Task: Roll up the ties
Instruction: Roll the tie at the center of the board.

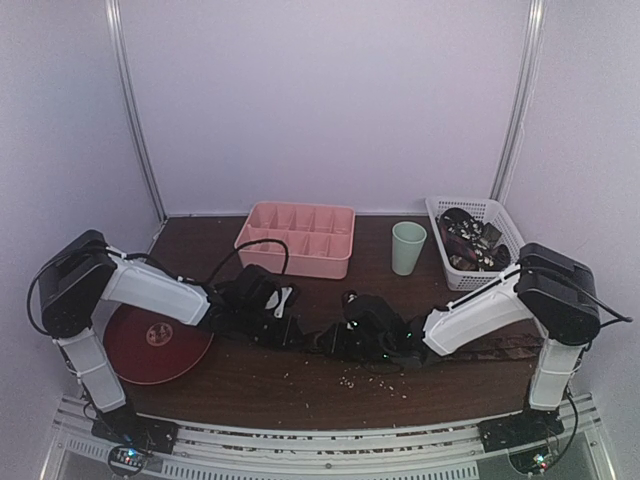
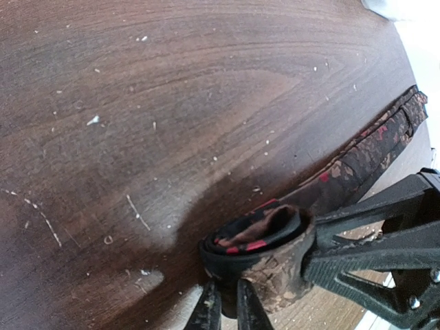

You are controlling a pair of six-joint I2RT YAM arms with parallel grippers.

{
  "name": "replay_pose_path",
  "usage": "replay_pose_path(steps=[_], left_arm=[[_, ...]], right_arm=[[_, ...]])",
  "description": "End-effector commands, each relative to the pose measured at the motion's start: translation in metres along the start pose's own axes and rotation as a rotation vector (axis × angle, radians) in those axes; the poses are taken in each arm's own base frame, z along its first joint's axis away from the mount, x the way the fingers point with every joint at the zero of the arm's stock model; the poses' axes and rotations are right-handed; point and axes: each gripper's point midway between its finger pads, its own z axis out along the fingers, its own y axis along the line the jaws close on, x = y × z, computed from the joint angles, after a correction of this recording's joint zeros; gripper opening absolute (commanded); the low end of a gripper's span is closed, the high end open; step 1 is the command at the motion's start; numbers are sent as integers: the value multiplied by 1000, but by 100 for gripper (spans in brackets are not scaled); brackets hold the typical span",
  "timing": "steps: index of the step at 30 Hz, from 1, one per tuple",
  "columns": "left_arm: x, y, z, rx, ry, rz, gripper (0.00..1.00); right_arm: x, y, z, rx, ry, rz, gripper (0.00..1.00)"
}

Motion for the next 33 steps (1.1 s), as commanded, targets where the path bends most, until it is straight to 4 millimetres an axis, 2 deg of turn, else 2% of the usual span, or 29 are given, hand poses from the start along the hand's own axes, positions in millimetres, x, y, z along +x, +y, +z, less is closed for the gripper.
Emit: replay_pose_path(steps=[1,6,13,15,19,25,33], left_arm=[[-16,-11,-7,10,-53,41,10],[-21,-19,-11,34,-63,57,12],[-24,-33,-13,107,-66,75,11],[-22,-32,-11,104,-64,74,11],[-20,-15,-11,18,-65,44,11],[-21,25,-26,-143,-97,-27,7],[-20,54,-52,-208,-137,-61,5]], right_arm=[[4,-14,3,-6,9,64,20],[4,-25,0,0,3,84,19],[0,-22,0,-2,1,58,18],[0,-23,1,2,2,54,18],[1,-25,4,14,7,42,18],[9,-30,16,39,43,26,16],[16,-12,29,3,88,22,16]])
